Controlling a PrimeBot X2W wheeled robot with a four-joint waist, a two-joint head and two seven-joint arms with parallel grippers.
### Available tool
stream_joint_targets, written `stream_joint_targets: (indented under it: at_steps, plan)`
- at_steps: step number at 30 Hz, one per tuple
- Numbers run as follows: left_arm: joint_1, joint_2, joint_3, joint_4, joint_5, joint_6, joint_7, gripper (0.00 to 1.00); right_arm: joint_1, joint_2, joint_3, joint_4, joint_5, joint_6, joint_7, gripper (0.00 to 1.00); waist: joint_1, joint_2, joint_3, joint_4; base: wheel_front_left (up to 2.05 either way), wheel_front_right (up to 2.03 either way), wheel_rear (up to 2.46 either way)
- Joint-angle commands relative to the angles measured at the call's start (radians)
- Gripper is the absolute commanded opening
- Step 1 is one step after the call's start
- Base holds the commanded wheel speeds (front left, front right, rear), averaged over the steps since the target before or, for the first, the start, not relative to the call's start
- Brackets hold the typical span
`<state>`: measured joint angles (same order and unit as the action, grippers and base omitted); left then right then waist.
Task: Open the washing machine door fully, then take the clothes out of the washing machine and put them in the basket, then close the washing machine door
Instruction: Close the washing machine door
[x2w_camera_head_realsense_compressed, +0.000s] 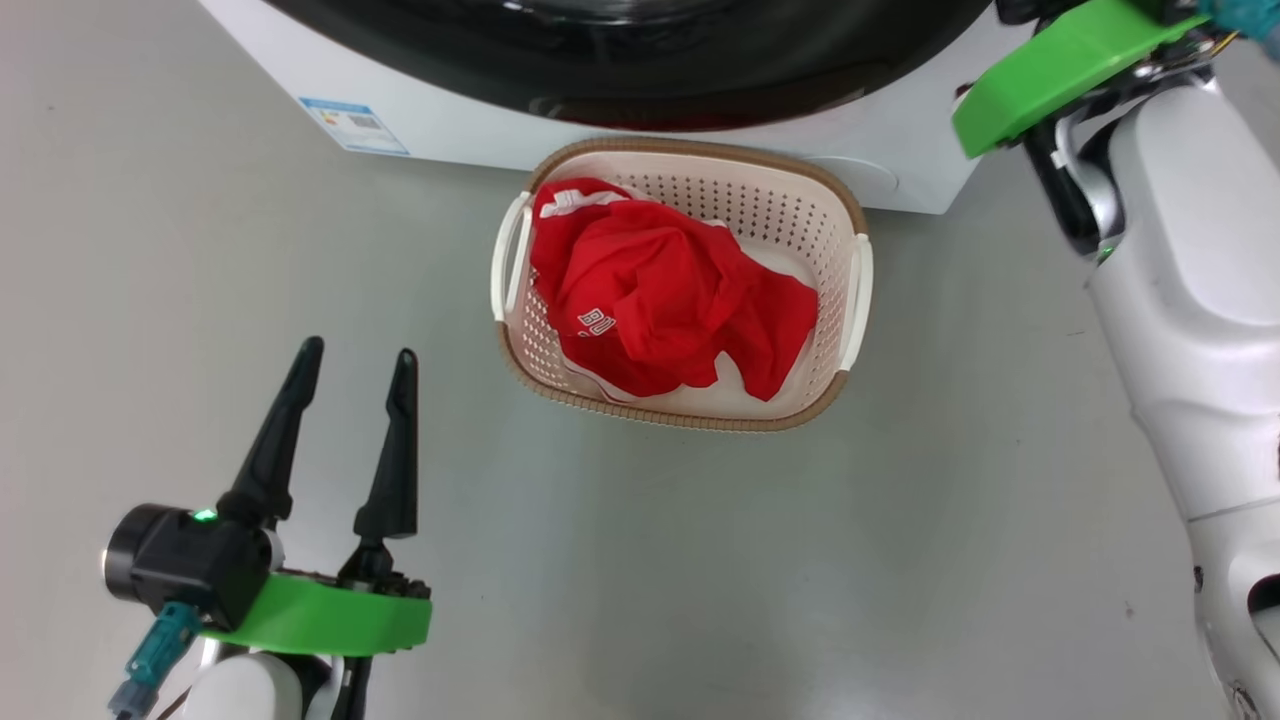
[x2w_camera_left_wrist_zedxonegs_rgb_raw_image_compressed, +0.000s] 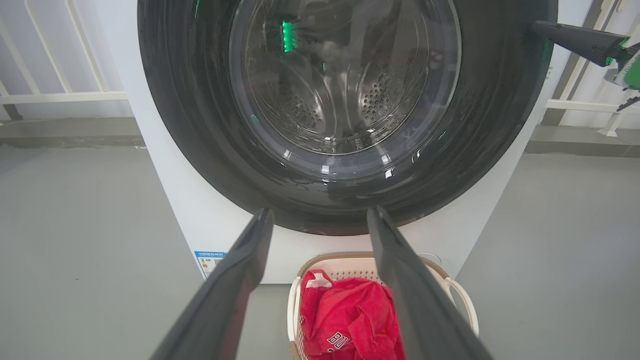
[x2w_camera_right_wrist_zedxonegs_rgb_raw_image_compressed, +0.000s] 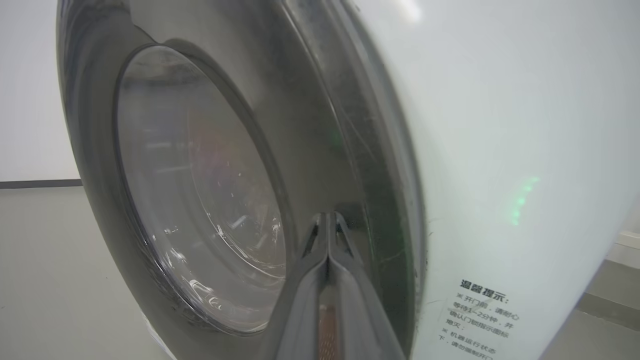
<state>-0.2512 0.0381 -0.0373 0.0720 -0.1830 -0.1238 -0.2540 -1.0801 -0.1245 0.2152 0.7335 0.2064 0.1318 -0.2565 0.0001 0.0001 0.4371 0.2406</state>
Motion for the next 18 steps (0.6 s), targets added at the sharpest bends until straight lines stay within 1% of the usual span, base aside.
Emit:
stream_joint_targets:
  at_steps: [1, 5, 11, 18]
  plan:
    - [-0.016, 0.014, 0.027, -0.022, 0.009, -0.002, -0.008, 1.0, -0.024, 0.011, -0.007, -0.018, -0.013, -0.001, -0.005, 0.0, -0.0001, -0.0001, 0.003, 0.005, 0.0, 0.0, 0.0]
    - [-0.021, 0.014, 0.023, -0.012, 0.007, -0.004, -0.008, 1.0, -0.024, 0.01, -0.038, -0.015, -0.03, -0.001, -0.005, 0.0, -0.0001, -0.0001, 0.001, 0.011, 0.0, 0.0, 0.0]
    - [-0.025, 0.018, 0.024, -0.002, 0.011, -0.005, -0.008, 1.0, -0.008, 0.02, -0.043, -0.013, -0.04, -0.001, -0.005, 0.0, -0.0001, -0.0001, -0.007, 0.008, 0.0, 0.0, 0.0]
    - [-0.022, 0.018, 0.033, 0.006, 0.006, -0.006, -0.008, 1.0, 0.055, 0.035, -0.036, -0.066, -0.04, -0.001, -0.005, 0.0, -0.0001, -0.0001, -0.029, -0.02, 0.0, 0.0, 0.0]
